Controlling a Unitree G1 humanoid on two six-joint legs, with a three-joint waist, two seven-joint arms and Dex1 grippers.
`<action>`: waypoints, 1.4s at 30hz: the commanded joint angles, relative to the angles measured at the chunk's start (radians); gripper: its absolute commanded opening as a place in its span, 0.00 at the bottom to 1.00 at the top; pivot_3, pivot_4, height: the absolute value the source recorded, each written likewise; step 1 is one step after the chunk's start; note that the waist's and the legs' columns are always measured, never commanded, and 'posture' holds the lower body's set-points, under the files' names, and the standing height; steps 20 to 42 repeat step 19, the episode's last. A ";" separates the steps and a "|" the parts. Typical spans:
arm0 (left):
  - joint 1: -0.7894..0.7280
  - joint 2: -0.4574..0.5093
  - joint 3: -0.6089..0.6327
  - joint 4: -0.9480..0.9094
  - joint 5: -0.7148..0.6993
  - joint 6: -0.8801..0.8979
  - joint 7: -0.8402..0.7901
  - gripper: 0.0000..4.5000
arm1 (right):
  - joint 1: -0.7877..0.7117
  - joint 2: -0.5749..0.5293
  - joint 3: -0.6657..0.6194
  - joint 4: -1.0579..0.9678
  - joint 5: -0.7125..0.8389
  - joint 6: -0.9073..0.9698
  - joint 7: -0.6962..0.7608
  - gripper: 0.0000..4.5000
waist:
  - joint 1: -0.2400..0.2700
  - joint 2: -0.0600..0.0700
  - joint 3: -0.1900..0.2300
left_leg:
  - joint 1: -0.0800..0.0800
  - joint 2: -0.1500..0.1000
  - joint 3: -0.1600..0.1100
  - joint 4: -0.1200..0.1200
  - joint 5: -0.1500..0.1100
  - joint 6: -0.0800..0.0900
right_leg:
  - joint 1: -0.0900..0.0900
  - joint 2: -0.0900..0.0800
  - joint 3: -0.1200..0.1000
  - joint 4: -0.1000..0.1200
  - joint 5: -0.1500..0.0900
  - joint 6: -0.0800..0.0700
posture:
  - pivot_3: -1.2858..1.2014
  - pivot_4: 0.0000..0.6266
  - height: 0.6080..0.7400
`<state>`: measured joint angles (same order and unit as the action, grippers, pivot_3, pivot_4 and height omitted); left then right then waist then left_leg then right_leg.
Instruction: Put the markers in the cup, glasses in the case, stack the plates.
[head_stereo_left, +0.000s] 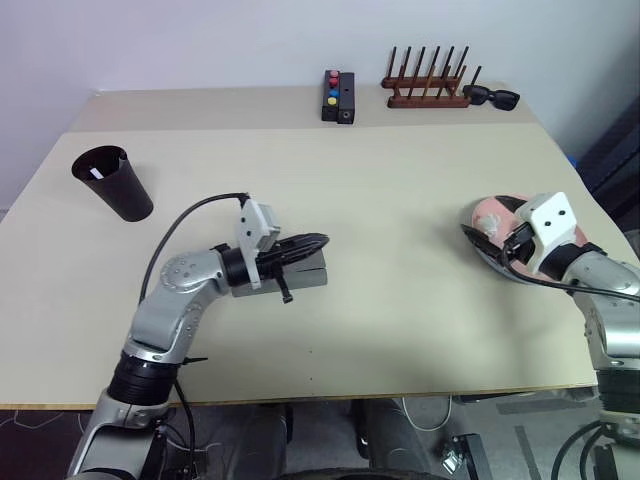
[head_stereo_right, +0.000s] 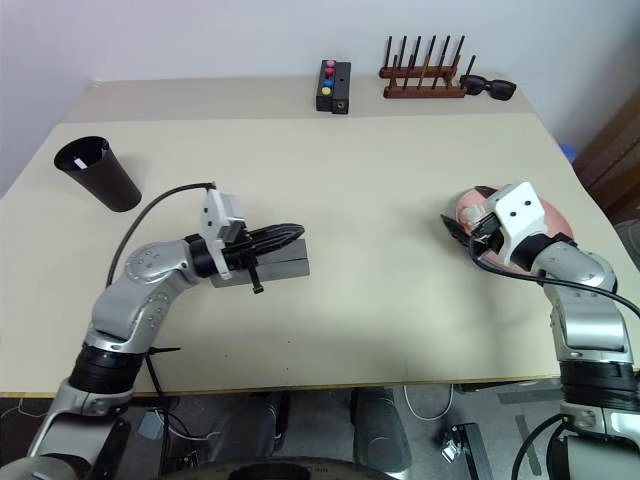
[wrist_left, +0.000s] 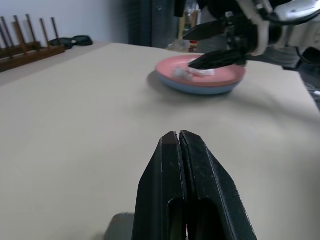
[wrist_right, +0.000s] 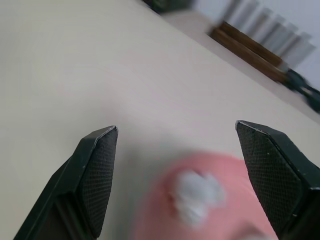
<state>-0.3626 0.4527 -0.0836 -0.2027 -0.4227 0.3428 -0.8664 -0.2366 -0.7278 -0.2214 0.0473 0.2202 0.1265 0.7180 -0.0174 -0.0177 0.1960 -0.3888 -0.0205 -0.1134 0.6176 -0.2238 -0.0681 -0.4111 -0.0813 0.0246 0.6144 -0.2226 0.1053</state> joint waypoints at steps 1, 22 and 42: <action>0.023 0.028 0.060 -0.012 0.009 -0.037 0.012 0.00 | -0.015 0.007 0.001 -0.011 0.034 -0.006 0.038 0.85 | 0.001 0.000 0.000 | 0.000 0.000 0.000 0.000 0.000 0.000 | 0.000 0.000 0.000 0.000 0.000 0.000 | 0.52 0.24 1.00; 0.286 0.086 0.295 -0.062 0.077 -0.128 0.214 0.00 | -0.297 0.047 0.104 0.415 0.004 -0.161 0.189 0.85 | 0.000 0.001 0.000 | 0.001 0.000 0.000 -0.001 0.000 0.000 | 0.000 0.000 0.000 0.000 0.000 0.000 | 0.52 0.24 1.00; 0.286 0.086 0.295 -0.062 0.077 -0.128 0.214 0.00 | -0.297 0.047 0.104 0.415 0.004 -0.161 0.189 0.85 | 0.000 0.001 0.000 | 0.001 0.000 0.000 -0.001 0.000 0.000 | 0.000 0.000 0.000 0.000 0.000 0.000 | 0.52 0.24 1.00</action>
